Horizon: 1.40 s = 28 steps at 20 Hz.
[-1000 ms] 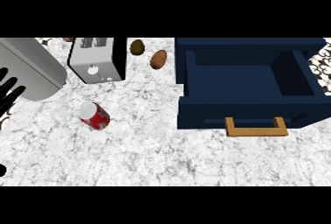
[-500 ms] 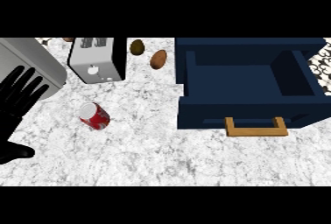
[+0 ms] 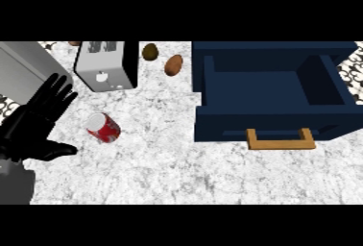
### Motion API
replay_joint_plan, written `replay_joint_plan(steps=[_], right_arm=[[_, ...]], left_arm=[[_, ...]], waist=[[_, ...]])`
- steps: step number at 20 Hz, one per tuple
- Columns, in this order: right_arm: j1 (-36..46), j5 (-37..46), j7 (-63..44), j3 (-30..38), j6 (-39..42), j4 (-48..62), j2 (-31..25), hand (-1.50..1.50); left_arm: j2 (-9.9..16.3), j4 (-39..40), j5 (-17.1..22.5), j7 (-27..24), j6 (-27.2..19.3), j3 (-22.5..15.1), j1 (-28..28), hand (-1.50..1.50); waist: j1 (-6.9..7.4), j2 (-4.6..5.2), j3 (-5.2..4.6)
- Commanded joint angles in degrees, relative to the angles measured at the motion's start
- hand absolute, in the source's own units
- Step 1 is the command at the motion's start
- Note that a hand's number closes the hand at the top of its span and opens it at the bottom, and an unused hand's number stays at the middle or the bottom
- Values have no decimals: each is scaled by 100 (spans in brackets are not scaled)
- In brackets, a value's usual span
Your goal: Pick up the can, place it into the drawer and close the drawer
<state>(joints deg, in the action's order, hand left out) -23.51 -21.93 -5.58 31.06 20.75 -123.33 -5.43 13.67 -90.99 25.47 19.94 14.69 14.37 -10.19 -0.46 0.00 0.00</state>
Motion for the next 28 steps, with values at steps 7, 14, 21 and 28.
replay_joint_plan(steps=[7, 14, 21, 28], right_arm=[[-128, 17, 246, 360, 593, 152, 213, -150], [74, -195, -228, 534, 452, -82, 168, -150], [-219, -199, -71, 674, 889, -201, 479, -150], [66, -705, -342, 1049, 947, 195, 95, -150]], left_arm=[[-207, 1224, -784, -1164, 70, -133, 27, -150], [-182, 2488, -1260, -2300, 58, -45, -212, -150], [297, 3954, -1335, -2939, 267, 308, -786, -150], [313, 5344, -1716, -4147, 592, 200, -872, -150]], waist=[[9, 0, -1], [5, 1, -2], [-19, 5, -3], [-18, 8, -4]])
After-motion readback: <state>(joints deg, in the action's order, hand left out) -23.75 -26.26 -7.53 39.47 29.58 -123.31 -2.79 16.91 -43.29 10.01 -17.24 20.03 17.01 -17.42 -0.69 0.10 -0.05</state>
